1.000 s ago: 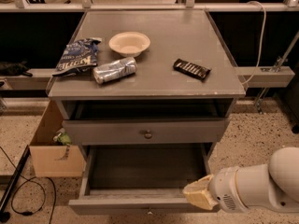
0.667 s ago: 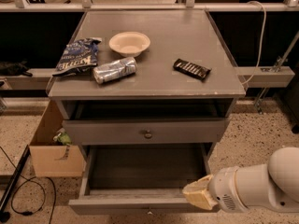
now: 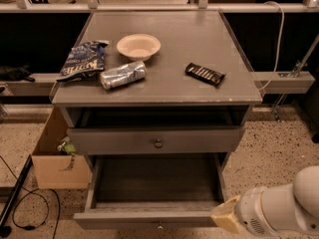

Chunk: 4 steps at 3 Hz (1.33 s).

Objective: Close middle drawer

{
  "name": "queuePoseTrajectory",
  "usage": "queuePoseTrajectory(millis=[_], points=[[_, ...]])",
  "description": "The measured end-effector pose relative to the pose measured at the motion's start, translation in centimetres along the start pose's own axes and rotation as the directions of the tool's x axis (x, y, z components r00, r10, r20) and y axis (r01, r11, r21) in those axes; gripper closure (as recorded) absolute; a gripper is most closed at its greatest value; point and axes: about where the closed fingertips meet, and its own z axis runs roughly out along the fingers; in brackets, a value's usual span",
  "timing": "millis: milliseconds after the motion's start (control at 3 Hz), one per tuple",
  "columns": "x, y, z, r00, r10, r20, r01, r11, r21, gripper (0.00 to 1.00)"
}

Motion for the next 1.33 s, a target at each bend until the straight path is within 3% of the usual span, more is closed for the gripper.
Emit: queuePoseTrajectory(millis=[333, 1000, 1333], points=[[2.6, -2.8, -1.2, 1.000, 0.007, -0.026, -0.005, 0.9988, 0.049, 1.00], [2.5, -2.9, -0.9, 0.999, -0.008, -0.035, 0.010, 0.9982, 0.060, 1.00], [4.2, -3.8, 1.3, 0.997, -0.021, -0.076, 0.027, 0.9964, 0.080, 1.00]])
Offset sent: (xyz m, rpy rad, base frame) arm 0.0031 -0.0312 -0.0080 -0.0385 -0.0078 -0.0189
